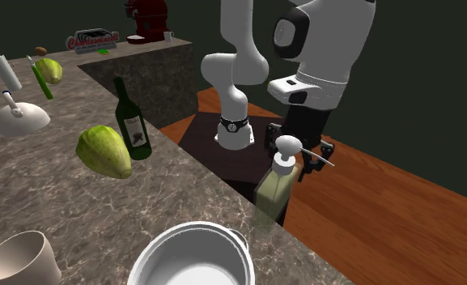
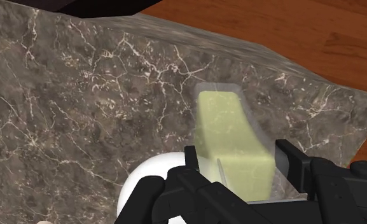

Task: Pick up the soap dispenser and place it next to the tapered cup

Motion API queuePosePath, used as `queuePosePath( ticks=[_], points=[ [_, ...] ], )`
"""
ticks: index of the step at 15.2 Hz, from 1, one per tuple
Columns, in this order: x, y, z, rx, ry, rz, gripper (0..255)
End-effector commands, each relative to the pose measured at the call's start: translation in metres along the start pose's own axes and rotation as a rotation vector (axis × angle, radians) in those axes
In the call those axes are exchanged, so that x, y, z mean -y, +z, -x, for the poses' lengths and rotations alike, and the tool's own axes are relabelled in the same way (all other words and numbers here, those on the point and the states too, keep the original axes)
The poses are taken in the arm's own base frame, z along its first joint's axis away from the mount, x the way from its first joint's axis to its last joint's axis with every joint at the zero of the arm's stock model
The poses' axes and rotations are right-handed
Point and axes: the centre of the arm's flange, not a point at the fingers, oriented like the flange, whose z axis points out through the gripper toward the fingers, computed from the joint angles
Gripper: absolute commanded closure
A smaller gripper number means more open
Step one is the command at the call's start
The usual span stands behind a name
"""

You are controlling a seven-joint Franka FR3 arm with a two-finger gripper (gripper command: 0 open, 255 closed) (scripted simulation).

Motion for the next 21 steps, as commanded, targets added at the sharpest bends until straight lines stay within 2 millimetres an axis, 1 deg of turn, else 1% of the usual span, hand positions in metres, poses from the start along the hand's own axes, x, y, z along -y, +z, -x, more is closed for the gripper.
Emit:
queuePosePath(
  ticks=[1, 21],
  points=[
    [0.0, -0.011, -0.001, 0.0, 0.0, 0.0, 255],
    [-0.011, -0.114, -0.02, 0.0, 0.0, 0.0, 255]
  ],
)
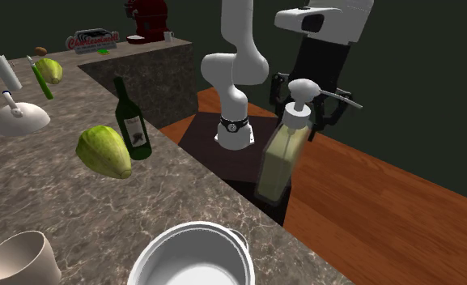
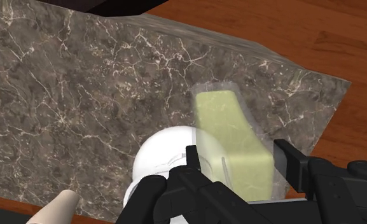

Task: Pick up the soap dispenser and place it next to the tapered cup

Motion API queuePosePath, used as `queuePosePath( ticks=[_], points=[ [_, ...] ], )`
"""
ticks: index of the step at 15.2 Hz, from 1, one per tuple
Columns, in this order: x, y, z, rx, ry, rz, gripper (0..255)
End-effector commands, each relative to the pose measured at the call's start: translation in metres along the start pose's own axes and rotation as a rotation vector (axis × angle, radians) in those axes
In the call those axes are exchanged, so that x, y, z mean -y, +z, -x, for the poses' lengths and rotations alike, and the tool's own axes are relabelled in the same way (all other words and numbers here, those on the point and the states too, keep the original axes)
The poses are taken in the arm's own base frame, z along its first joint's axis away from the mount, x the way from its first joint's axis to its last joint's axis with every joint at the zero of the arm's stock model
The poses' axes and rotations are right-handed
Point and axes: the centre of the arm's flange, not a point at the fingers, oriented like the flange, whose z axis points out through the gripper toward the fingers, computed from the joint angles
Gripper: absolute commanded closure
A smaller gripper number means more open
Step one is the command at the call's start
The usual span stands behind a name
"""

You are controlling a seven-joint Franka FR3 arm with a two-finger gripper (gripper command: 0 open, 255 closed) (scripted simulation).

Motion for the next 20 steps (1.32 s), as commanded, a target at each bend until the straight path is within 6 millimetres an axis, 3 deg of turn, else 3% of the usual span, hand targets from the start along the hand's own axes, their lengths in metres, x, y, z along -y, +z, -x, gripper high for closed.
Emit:
queuePosePath(
  ticks=[1, 12, 20],
  points=[
    [-0.001, -0.011, -0.002, 0.0, 0.0, 0.0, 255],
    [-0.007, -0.064, -0.011, 0.0, 0.0, 0.0, 255],
    [-0.1, -0.046, -0.058, 0.0, 0.0, 0.0, 255]
  ],
)
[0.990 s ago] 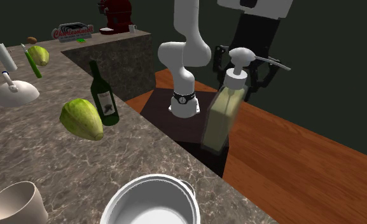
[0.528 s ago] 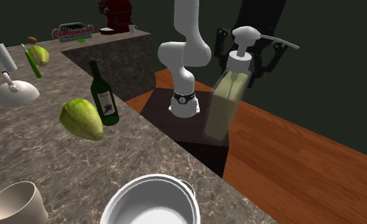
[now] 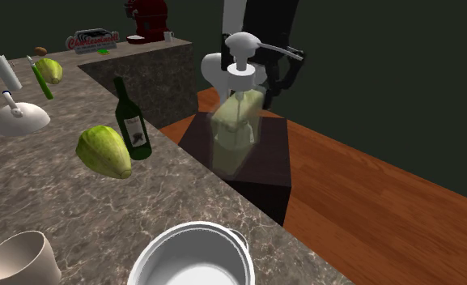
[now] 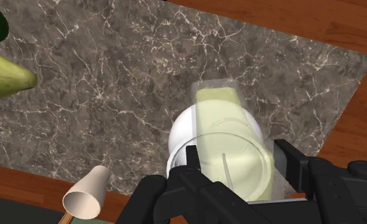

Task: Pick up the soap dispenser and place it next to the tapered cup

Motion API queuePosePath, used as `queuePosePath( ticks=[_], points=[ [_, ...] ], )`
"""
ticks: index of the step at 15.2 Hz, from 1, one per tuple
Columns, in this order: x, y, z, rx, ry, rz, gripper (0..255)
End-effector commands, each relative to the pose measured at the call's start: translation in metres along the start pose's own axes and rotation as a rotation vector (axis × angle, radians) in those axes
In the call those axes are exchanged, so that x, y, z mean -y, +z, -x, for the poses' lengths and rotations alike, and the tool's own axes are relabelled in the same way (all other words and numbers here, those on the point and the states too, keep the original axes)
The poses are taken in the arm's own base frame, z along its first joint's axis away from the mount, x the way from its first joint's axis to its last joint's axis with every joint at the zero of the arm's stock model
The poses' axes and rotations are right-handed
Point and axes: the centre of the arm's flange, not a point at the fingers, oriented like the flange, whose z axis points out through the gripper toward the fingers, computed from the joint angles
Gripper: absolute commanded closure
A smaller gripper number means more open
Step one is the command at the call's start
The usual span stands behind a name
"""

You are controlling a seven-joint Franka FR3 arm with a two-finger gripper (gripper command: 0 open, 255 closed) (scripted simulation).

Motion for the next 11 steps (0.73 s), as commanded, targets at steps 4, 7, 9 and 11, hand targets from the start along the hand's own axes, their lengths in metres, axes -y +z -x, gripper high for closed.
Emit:
queuePosePath(
  ticks=[4, 7, 9, 11],
  points=[
    [-0.058, 0.011, -0.032, 0.0, -0.002, 0.0, 255],
    [-0.093, 0.017, -0.05, 0.0, -0.002, 0.0, 255],
    [-0.116, 0.022, -0.062, 0.0, -0.002, 0.0, 255],
    [-0.139, 0.026, -0.073, 0.0, -0.002, 0.0, 255]
  ],
)
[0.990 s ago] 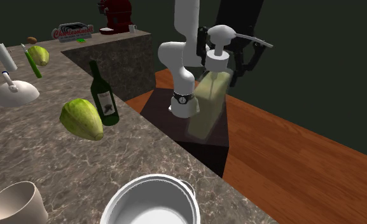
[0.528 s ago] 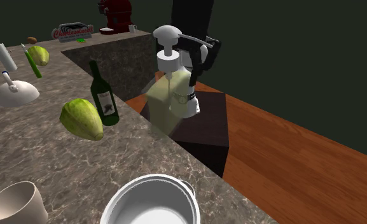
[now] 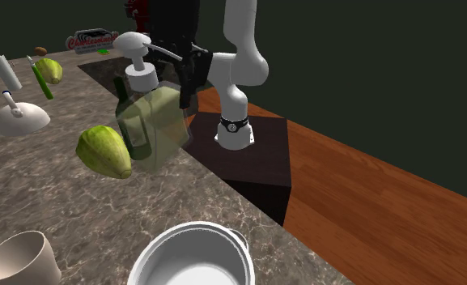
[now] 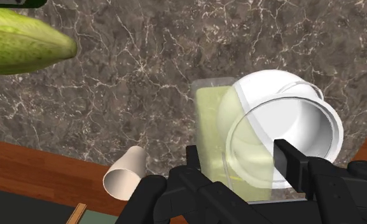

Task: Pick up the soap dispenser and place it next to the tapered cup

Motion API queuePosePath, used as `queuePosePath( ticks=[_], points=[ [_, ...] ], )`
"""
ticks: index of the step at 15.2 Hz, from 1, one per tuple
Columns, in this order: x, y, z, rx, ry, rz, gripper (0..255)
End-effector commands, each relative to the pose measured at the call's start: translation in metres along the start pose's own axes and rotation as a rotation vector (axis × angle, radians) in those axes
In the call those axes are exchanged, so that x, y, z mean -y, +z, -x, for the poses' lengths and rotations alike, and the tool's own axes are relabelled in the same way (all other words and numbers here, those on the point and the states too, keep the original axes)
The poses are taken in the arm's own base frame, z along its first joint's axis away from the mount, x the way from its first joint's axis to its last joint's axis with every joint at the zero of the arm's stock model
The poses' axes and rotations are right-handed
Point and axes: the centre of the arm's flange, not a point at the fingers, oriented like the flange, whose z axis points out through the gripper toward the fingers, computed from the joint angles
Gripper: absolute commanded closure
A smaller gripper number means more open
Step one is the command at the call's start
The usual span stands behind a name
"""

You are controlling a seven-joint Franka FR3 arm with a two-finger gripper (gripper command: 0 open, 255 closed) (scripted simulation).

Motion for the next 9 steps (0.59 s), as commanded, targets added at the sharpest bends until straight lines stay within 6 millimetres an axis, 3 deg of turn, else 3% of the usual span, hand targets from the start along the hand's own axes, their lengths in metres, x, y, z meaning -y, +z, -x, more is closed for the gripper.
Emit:
queuePosePath(
  ticks=[1, 9],
  points=[
    [-0.024, 0.005, -0.012, -0.001, -0.001, 0.0, 255],
    [-0.117, 0.023, -0.059, -0.001, -0.001, 0.0, 255]
  ],
)
